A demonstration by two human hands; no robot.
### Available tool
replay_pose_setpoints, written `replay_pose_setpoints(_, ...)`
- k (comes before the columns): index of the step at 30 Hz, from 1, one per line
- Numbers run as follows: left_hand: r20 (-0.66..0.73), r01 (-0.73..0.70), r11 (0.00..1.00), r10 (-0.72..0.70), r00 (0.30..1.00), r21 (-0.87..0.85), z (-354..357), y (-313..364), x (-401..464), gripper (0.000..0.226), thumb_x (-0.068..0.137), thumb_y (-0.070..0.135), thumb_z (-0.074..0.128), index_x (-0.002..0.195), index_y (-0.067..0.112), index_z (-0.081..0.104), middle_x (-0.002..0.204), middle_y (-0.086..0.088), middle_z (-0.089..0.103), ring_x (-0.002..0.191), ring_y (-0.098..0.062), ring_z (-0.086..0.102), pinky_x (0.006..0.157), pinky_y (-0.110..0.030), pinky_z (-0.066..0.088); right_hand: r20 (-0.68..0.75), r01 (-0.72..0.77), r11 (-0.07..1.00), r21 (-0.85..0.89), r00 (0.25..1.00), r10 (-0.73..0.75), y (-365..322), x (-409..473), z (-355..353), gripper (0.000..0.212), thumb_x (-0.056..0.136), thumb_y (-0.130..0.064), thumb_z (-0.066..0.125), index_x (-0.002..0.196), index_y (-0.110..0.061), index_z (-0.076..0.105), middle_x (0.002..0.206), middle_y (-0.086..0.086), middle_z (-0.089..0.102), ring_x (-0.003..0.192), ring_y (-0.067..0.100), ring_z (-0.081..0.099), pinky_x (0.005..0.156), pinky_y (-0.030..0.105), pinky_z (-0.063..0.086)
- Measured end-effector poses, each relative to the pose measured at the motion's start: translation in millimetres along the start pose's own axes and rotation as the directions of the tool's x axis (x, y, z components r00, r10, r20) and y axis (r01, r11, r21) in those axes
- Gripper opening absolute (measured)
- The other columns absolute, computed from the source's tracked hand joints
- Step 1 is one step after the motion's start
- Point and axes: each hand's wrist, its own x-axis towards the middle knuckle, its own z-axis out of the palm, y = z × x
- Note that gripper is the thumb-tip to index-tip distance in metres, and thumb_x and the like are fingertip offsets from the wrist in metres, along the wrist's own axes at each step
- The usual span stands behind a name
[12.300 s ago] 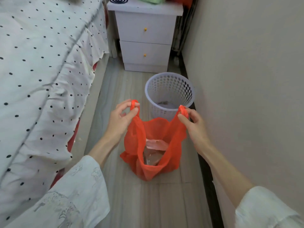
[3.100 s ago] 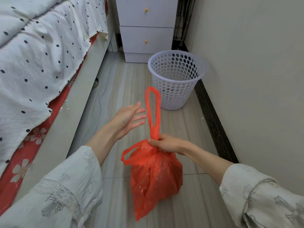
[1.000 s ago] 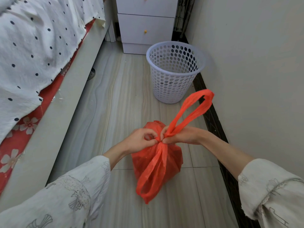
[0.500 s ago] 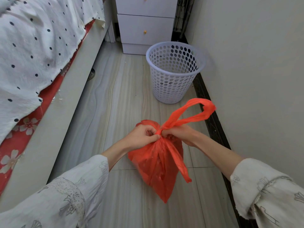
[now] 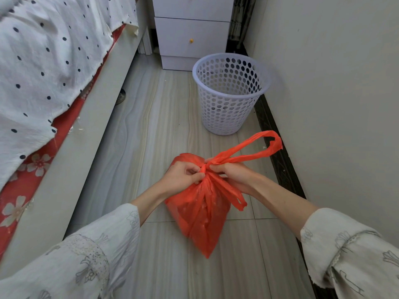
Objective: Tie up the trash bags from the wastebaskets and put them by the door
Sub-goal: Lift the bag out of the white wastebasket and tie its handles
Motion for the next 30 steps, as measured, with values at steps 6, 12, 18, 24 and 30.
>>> replay_pose_setpoints(6,0.089,0.078,0.996,-0.074,0.993,-0.038,7.1,-5.3,0.8,0.020,0.093,0.012,0.046,0.084,0.008,0.063,0.074,0.000,0.064,0.054,0.006,0.062,0.051,-0.009,0.045,-0.173,0.076,0.991,-0.114,0.980,-0.095,8.3,-0.5,3.8,0.017,0.083,0.006,0.055,0.079,-0.008,0.063,0.081,0.007,0.064,0.080,0.020,0.060,0.078,0.031,0.050)
replay_pose_setpoints(12,-0.062,0.082,0.996,-0.081,0.995,0.025,14.1,-12.5,6.3,0.026,0.084,0.003,0.056,0.105,0.012,0.044,0.061,0.000,0.062,0.042,0.002,0.058,0.045,-0.012,0.044,-0.181,0.059,0.981,-0.187,0.979,-0.093,10.1,-1.4,1.8,0.015,0.081,0.001,0.059,0.075,-0.011,0.064,0.085,0.008,0.065,0.085,0.021,0.060,0.083,0.037,0.051)
replay_pose_setpoints(18,-0.059,-0.075,0.916,0.107,0.993,0.393,5.8,-16.1,3.3,0.024,0.086,0.017,0.052,0.109,0.019,0.060,0.062,0.000,0.063,0.062,-0.016,0.064,0.068,-0.036,0.054,-0.108,0.021,0.999,-0.044,0.994,-0.026,13.2,2.5,0.5,0.013,0.082,0.001,0.059,0.076,-0.010,0.064,0.085,0.014,0.064,0.084,0.026,0.061,0.089,0.042,0.049)
replay_pose_setpoints(24,0.152,-0.294,0.560,0.286,0.946,0.775,7.3,0.3,-8.6,0.028,0.097,0.029,0.030,0.102,0.009,0.049,0.105,-0.014,0.062,0.096,-0.035,0.059,0.080,-0.046,0.047,-0.321,0.007,0.963,-0.269,0.942,-0.097,5.5,7.5,-10.3,0.008,0.082,-0.016,0.067,0.075,-0.020,0.064,0.070,-0.008,0.060,0.065,0.003,0.054,0.062,0.022,0.041)
replay_pose_setpoints(30,0.216,-0.356,0.564,0.302,0.929,0.745,4.7,18.0,-4.5,0.025,0.095,0.026,0.034,0.095,0.007,0.050,0.101,-0.016,0.062,0.097,-0.036,0.058,0.080,-0.044,0.046,-0.479,-0.019,0.954,-0.300,0.867,-0.133,1.5,28.9,-32.9,0.007,0.074,-0.022,0.072,0.077,-0.024,0.065,0.101,0.007,0.071,0.102,0.026,0.065,0.098,0.046,0.047)
